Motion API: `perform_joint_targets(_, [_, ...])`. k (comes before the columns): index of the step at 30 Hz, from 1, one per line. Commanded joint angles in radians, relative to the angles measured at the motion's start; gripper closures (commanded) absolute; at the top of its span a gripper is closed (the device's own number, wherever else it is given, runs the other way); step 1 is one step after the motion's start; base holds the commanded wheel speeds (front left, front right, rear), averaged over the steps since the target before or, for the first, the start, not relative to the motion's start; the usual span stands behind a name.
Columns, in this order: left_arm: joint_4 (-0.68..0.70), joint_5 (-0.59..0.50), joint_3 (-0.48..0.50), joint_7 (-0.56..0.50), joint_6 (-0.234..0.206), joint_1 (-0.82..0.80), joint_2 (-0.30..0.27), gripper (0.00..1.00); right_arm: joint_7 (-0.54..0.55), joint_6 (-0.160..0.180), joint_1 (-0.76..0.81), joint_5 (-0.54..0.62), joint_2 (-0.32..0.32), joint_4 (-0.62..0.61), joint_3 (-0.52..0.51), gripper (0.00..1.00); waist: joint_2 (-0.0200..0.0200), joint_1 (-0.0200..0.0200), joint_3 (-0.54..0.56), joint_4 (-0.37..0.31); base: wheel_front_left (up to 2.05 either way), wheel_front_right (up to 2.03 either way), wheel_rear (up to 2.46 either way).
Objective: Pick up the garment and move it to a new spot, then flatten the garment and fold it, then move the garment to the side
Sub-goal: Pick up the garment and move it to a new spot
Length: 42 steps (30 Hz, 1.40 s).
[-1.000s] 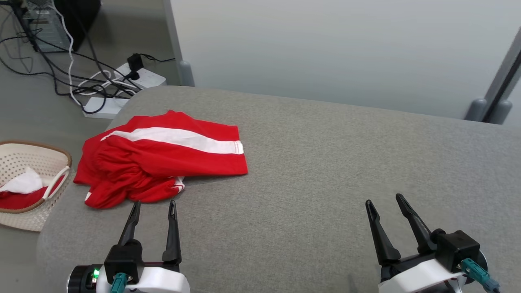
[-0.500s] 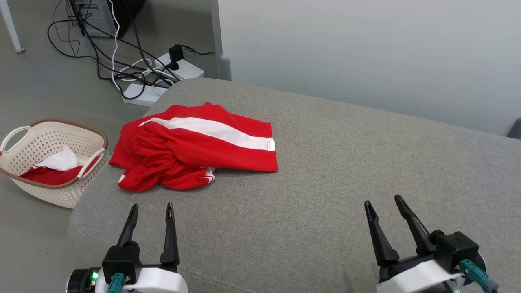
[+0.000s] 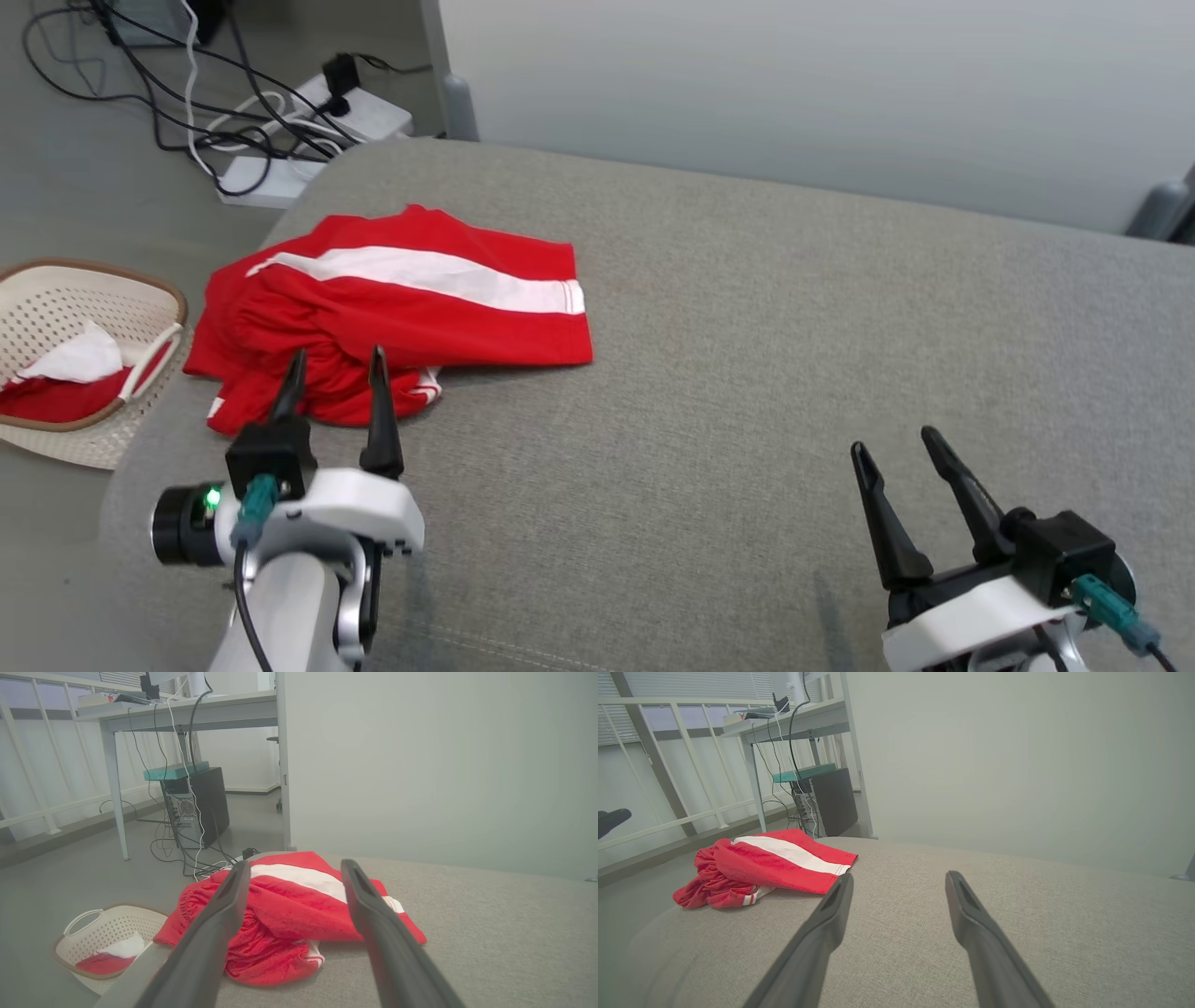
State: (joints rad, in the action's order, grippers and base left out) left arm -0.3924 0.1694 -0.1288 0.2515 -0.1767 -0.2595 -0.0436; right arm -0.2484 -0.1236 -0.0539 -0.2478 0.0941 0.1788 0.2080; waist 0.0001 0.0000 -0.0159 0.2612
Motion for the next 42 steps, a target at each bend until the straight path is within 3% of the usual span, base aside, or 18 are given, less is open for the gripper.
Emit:
perform_joint_targets(1, [-0.009,0.004,0.035,0.010,0.007,-0.092,-0.008,0.00,-0.013,-0.007,-0.054,-0.006,0.018,-0.024,0.026,0.00,-0.0001,0.0000,-0.038,-0.031,0.00,0.00,0.00])
perform_joint_targets(10, [-0.213,0.022,0.056,0.010,0.029,-0.298,-0.013,0.00,-0.013,-0.007,-0.107,-0.016,0.047,-0.032,0.056,0.00,-0.0001,0.0000,-0.124,-0.093,0.00,0.00,0.00])
perform_joint_targets(20, [-0.552,0.006,0.047,0.003,0.027,-0.548,-0.054,0.00,-0.013,-0.007,-0.165,-0.046,0.088,-0.033,0.093,0.00,-0.0001,0.0000,-0.209,-0.154,0.00,0.00,0.00])
perform_joint_targets(26, [-0.691,0.006,0.028,-0.002,0.057,-0.642,-0.060,0.00,-0.013,-0.007,-0.199,-0.056,0.088,-0.031,0.108,0.00,-0.0001,0.0000,-0.244,-0.185,0.00,0.00,0.00])
perform_joint_targets(33, [-0.812,0.010,0.014,-0.018,0.068,-0.700,-0.062,0.00,-0.013,-0.007,-0.221,-0.068,0.094,-0.032,0.122,0.00,-0.0001,0.0000,-0.273,-0.208,0.00,0.00,0.00])
perform_joint_targets(42, [-0.872,0.041,0.019,-0.038,0.089,-0.718,-0.061,0.00,-0.013,-0.007,-0.248,-0.083,0.107,-0.037,0.139,0.00,-0.0001,0.0000,-0.309,-0.235,0.00,0.00,0.00])
